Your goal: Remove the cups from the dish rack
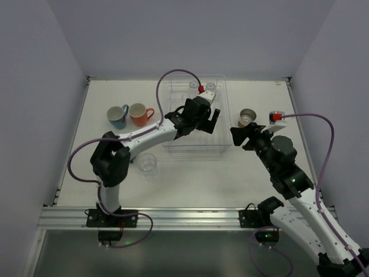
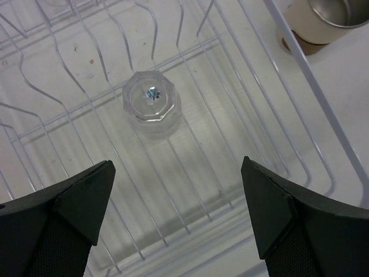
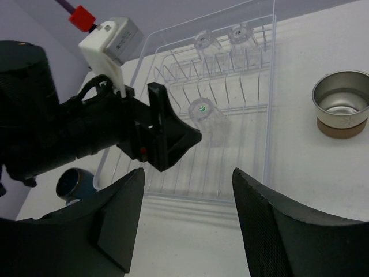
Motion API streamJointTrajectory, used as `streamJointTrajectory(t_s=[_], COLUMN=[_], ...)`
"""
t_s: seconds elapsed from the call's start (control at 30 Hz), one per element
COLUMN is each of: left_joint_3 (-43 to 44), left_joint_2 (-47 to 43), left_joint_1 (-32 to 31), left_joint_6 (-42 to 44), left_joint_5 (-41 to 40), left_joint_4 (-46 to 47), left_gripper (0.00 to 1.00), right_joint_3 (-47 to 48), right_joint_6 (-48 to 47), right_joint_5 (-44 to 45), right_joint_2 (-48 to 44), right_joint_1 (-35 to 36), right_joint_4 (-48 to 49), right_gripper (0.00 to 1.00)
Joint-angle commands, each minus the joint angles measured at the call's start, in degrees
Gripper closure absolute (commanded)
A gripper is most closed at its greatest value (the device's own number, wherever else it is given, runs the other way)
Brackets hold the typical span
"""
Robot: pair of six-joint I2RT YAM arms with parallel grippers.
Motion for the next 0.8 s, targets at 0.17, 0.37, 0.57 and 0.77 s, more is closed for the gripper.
streamJointTrajectory(t_s=[0.17,0.37,0.57,0.77], left_joint_3=[11.36,16.9,19.63,18.57], left_joint_2=[10.25,17.55,21.16,21.6], left_joint_1=[-0.2,0.24,1.38,2.7], left_joint_6=[7.29,9.84,9.05,8.53], left_joint_5=[-13.59,-15.97,-13.69,-11.15], left_joint_4=[-1.05,-1.05,-0.78,1.15], left_gripper=[0.01,0.03,0.16,0.2], right_joint_3=[-1.79,-2.41,-2.32,-2.58], right_joint_6=[1.38,1.29,1.02,1.81], right_joint_5=[-0.09,-0.88,-2.11,-5.98], right_joint_2=[-5.0,-7.73,-8.26,-7.29], right_joint_1=[-0.32,-0.32,-0.32,-0.32], right_joint_4=[1.33,0.98,1.07,1.5], right_gripper=[0.36,0.36,0.36,0.37])
